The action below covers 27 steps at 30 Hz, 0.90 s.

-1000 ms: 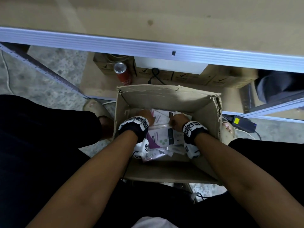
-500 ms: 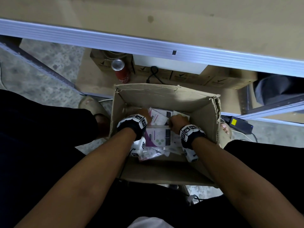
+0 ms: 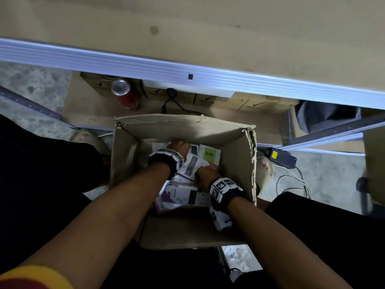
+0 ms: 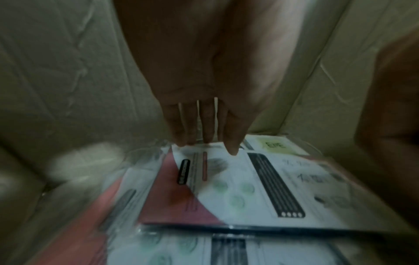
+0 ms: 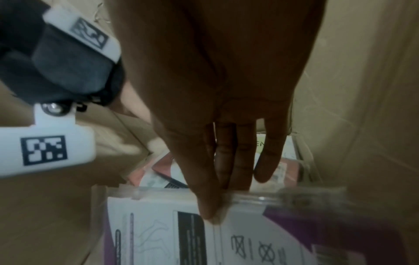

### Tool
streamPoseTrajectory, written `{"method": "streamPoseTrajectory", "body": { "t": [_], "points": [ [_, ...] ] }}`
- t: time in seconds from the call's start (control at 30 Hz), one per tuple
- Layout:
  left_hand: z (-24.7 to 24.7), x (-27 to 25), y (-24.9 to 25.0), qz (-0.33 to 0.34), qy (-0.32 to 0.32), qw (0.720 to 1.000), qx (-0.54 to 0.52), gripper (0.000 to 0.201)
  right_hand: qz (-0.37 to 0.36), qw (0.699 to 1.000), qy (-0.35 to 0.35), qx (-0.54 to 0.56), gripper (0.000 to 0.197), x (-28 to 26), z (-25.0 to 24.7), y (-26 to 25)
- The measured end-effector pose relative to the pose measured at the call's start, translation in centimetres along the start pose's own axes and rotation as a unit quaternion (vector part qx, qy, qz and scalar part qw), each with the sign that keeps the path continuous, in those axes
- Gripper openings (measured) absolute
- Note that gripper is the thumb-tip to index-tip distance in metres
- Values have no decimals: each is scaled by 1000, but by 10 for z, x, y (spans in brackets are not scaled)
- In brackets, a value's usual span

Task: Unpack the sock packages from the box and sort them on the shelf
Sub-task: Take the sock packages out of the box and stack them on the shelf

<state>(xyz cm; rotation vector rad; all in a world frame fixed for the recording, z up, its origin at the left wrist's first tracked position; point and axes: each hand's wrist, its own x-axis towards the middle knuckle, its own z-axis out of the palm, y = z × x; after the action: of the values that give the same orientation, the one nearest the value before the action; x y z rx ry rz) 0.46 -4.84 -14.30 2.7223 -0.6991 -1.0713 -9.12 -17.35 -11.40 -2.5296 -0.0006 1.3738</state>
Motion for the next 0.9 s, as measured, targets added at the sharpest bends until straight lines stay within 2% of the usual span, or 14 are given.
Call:
{"method": "streamPoseTrajectory", "body": {
  "t": [0.2,0.27,0.37,0.47,0.73,0.9],
  "points": [
    [1,-1,-2,10,37,995,93,37,-3,1000,-17,17,33,-7,0,4],
    [0,-3,-4,1,13,997,72,33,4,999,-18,26,36,-9,0,3],
    [-2,-7,-7,-27,-60,997,-40,27,13,999,-34,31,41,-12,1,0],
    [1,-12,-9,-24,-86,992,-94,20,10,999,-41,30,42,-16,2,-2],
    [-3,-29,-20,-14,-141,989,-37,17,-5,998,-70,1,43,-23,-3,-12],
    [-8,-34,-22,-10,-107,994,0,23,-9,998,-62,-5,48,-25,-2,-15]
  ]
}}
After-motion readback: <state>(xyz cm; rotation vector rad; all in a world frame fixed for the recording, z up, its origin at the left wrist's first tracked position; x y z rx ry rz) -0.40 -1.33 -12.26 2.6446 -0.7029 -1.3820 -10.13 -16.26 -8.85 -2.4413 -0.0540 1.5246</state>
